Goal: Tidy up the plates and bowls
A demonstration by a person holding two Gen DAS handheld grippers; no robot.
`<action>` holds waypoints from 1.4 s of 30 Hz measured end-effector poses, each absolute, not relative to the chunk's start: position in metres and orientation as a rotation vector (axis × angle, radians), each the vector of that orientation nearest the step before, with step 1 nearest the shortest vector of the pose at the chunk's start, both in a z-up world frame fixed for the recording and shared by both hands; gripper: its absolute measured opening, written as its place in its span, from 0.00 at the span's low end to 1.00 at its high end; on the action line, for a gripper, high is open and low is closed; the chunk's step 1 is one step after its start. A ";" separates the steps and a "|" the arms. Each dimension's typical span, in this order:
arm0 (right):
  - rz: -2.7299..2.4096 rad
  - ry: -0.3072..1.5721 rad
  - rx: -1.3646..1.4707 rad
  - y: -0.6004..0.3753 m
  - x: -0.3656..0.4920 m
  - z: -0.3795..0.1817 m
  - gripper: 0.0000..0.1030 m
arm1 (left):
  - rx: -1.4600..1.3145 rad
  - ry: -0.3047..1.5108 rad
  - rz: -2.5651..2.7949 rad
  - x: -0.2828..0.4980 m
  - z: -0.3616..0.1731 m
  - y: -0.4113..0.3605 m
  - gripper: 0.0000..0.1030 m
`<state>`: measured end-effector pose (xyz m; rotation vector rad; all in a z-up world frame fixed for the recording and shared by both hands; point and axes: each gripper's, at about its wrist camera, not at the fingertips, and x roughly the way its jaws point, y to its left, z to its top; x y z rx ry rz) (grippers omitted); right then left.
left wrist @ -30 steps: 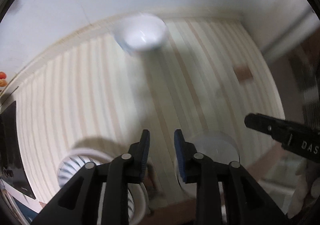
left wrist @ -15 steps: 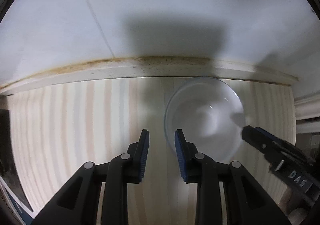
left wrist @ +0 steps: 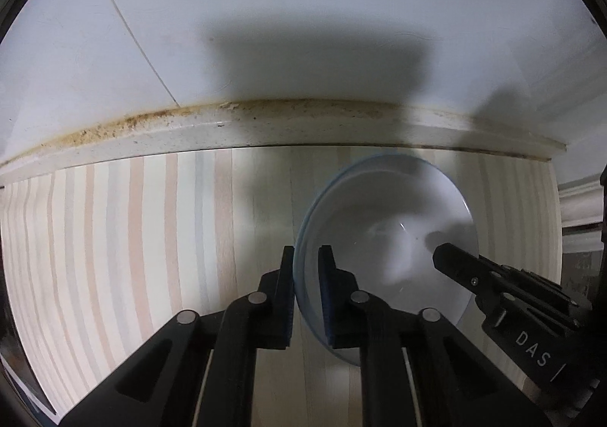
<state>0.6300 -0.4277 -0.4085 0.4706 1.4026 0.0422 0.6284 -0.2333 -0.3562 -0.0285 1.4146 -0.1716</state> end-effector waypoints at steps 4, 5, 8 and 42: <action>0.054 1.392 0.477 -0.426 0.621 -0.397 0.10 | -0.013 1.385 -0.176 0.615 -0.336 -0.236 0.09; 0.057 1.388 0.476 -0.421 0.617 -0.392 0.10 | -0.011 1.379 -0.177 0.610 -0.330 -0.235 0.09; 0.067 1.367 0.466 -0.415 0.602 -0.373 0.10 | 0.001 1.348 -0.187 0.601 -0.313 -0.228 0.09; 0.025 1.359 0.469 -0.411 0.345 -0.291 0.10 | 0.155 1.378 -0.362 0.410 -0.275 -0.263 0.09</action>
